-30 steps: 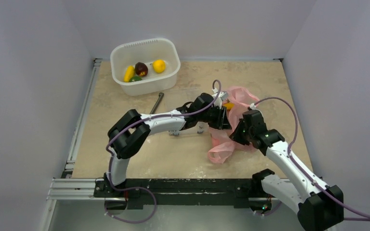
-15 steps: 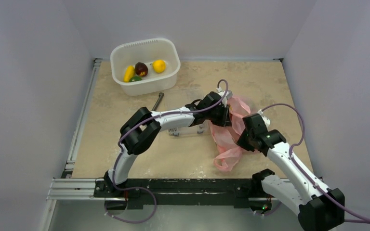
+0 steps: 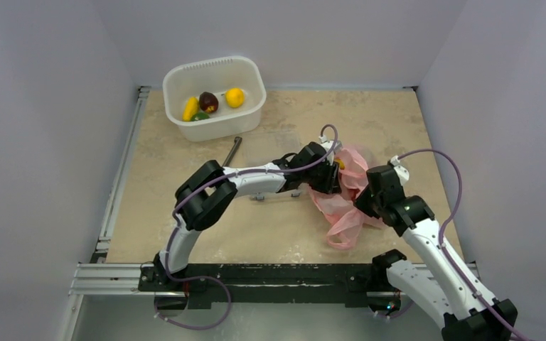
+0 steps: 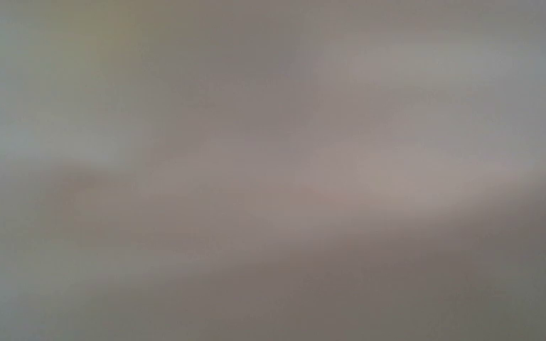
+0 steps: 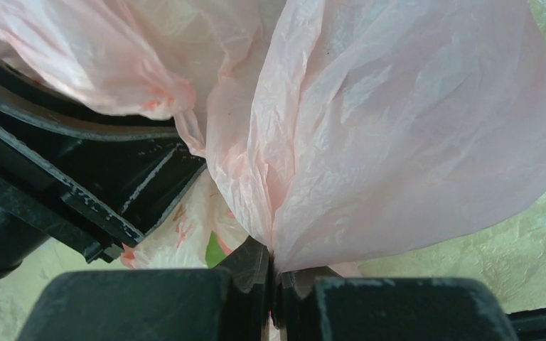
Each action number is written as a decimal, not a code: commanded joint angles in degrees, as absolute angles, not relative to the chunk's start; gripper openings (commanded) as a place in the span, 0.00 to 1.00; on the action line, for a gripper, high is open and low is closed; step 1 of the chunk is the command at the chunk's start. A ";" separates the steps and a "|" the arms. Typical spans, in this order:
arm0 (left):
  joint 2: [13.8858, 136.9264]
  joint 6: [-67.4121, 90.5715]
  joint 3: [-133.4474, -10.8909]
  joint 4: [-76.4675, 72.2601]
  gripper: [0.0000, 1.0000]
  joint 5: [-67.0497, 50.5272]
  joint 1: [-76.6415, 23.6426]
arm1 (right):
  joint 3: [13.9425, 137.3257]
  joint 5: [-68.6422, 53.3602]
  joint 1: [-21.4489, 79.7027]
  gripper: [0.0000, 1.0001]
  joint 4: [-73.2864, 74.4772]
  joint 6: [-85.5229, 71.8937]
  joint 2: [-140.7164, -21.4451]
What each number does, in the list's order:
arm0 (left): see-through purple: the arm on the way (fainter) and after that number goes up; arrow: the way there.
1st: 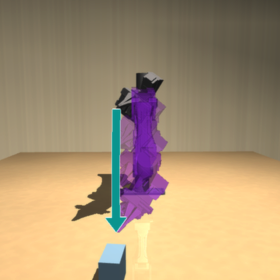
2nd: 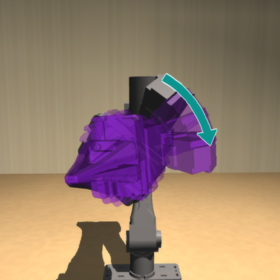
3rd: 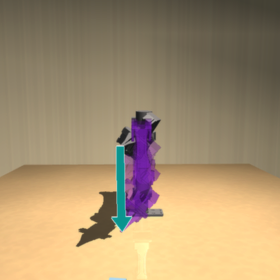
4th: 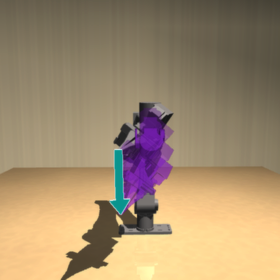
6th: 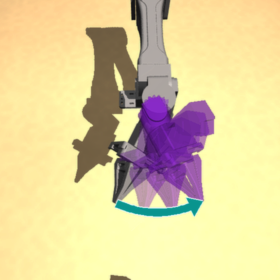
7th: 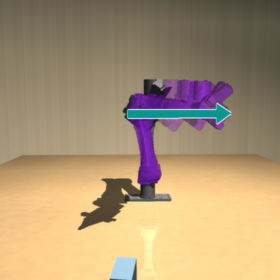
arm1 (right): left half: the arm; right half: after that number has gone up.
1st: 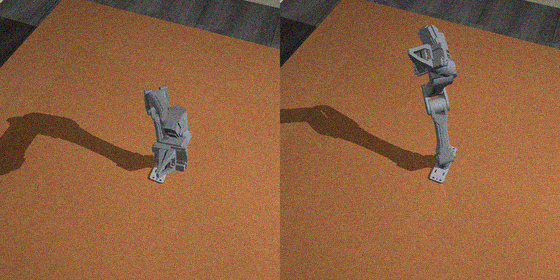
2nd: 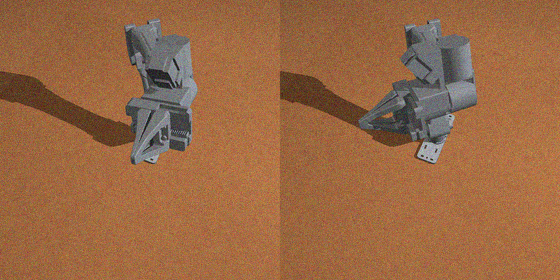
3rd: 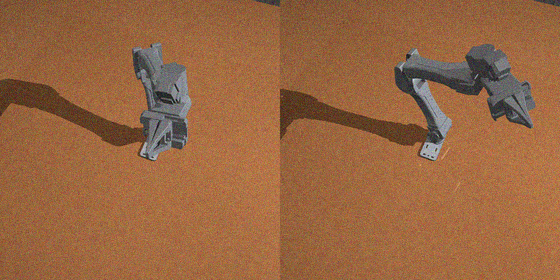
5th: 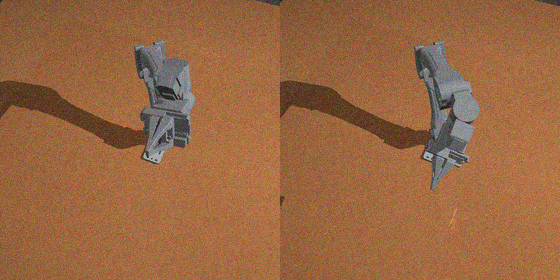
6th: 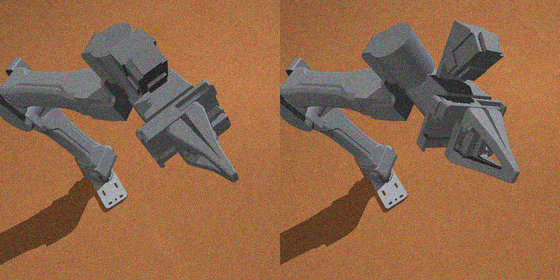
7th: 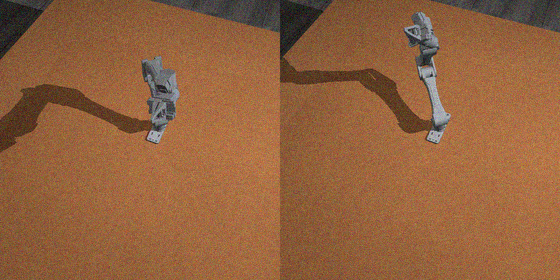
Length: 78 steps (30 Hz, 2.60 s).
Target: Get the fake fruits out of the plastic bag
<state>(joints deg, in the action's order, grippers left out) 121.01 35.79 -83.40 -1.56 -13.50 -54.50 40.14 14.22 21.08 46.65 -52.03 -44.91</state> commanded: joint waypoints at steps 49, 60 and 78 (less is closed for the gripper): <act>124.46 50.02 -88.33 -19.40 0.00 -7.37 -54.98 | 35.41 17.93 21.27 0.00 46.30 -59.00 -41.54; 114.37 47.96 -77.57 -20.98 0.00 -15.97 -53.94 | 36.85 20.56 21.21 0.00 44.76 -58.63 -43.85; 95.86 34.48 -78.63 -1.20 0.00 -18.10 -53.64 | 37.83 23.81 21.22 0.00 44.14 -55.90 -41.54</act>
